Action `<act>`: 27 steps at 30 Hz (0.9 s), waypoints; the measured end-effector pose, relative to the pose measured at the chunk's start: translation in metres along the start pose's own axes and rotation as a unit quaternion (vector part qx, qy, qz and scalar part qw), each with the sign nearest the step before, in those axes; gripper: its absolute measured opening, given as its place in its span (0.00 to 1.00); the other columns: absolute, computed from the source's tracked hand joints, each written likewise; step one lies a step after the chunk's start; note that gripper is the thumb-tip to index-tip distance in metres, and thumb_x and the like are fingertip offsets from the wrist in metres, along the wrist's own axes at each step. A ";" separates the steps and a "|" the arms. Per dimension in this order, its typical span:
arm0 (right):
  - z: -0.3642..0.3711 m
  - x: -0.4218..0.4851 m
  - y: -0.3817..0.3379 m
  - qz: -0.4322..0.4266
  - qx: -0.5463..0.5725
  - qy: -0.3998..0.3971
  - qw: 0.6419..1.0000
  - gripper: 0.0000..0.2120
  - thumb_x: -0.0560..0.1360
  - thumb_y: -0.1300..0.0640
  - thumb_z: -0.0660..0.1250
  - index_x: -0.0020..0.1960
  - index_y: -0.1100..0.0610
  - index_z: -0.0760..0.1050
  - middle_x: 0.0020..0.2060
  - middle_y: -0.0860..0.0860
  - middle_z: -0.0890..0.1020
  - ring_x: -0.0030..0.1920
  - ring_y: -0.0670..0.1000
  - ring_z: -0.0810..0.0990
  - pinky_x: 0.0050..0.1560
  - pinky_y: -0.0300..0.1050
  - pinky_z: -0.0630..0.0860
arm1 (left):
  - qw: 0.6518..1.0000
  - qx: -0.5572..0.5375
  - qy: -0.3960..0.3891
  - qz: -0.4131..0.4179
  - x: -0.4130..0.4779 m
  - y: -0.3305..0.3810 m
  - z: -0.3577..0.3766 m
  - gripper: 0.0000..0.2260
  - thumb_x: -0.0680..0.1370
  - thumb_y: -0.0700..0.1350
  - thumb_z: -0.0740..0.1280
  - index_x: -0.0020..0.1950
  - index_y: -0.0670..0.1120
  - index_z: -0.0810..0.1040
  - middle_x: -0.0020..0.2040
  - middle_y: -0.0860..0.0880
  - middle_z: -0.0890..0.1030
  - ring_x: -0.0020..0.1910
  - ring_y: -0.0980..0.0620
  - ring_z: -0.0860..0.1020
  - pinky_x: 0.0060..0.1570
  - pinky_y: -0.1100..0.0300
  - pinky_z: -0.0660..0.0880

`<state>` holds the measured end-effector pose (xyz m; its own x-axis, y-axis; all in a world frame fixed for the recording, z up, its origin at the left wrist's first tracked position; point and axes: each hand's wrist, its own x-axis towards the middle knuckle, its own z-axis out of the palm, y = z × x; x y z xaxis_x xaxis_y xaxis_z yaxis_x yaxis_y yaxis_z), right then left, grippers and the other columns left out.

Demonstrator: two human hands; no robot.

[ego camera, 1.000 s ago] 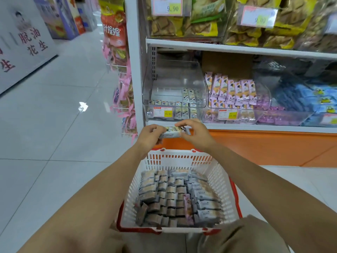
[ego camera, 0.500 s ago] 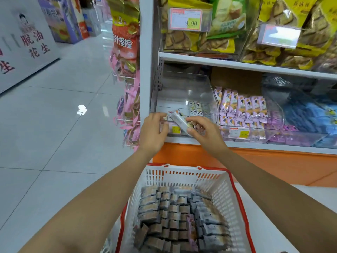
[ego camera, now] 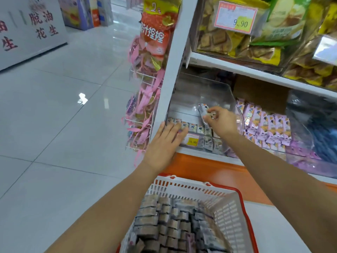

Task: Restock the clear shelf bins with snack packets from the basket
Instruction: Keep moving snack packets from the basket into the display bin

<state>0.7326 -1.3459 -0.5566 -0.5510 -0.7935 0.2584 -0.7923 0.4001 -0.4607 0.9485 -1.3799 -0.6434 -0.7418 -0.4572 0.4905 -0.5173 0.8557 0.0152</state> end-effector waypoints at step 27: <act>0.054 0.056 0.016 0.052 -0.159 -0.195 0.966 0.23 0.80 0.50 0.61 0.73 0.56 0.68 0.69 0.62 0.70 0.67 0.60 0.71 0.69 0.54 0.69 | 0.998 -0.051 0.039 -0.024 0.001 0.001 0.020 0.40 0.68 0.32 0.67 0.79 0.48 0.58 0.76 0.43 0.65 0.75 0.41 0.61 0.76 0.44 0.48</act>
<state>0.7033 -1.4083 -0.5956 -0.5400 -0.8295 -0.1428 -0.8130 0.5579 -0.1666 0.9389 -1.3839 -0.6601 -0.6797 -0.4817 0.5531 -0.5029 0.8550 0.1267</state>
